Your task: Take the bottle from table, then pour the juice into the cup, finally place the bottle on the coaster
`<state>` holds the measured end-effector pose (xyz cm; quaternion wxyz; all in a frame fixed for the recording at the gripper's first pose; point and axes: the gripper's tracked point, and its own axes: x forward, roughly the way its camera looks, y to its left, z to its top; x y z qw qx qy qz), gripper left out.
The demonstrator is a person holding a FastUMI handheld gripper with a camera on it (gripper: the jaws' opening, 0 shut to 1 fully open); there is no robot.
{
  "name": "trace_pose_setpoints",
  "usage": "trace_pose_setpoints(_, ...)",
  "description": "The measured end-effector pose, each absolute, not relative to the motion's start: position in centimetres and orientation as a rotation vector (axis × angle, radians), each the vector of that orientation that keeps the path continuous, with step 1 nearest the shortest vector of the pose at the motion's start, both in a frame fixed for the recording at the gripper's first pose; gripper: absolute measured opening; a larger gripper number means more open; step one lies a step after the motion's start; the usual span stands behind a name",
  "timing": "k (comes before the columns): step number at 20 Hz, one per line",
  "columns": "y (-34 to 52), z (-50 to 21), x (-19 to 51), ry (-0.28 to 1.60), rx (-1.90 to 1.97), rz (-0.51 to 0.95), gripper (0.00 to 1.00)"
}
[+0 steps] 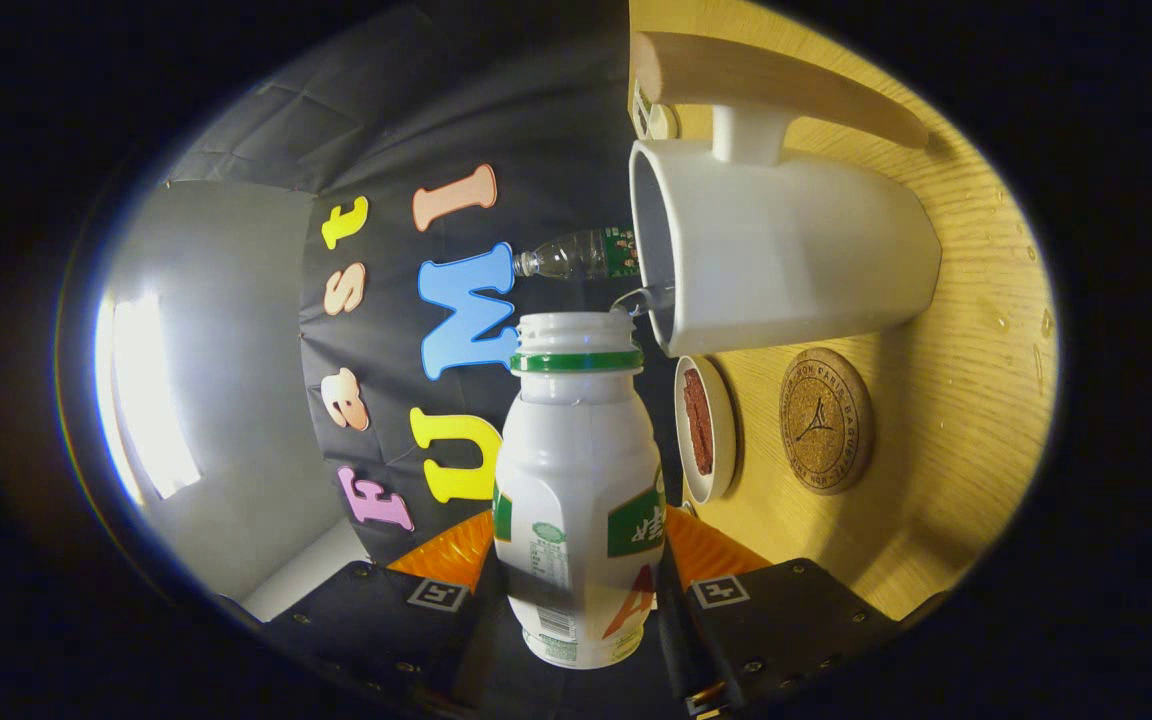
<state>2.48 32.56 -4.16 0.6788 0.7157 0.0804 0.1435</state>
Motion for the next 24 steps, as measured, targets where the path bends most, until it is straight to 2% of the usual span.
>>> trace_pose_setpoints(24, 32.65, -3.68, 2.68, 0.136, 1.666, 0.344, 0.66)
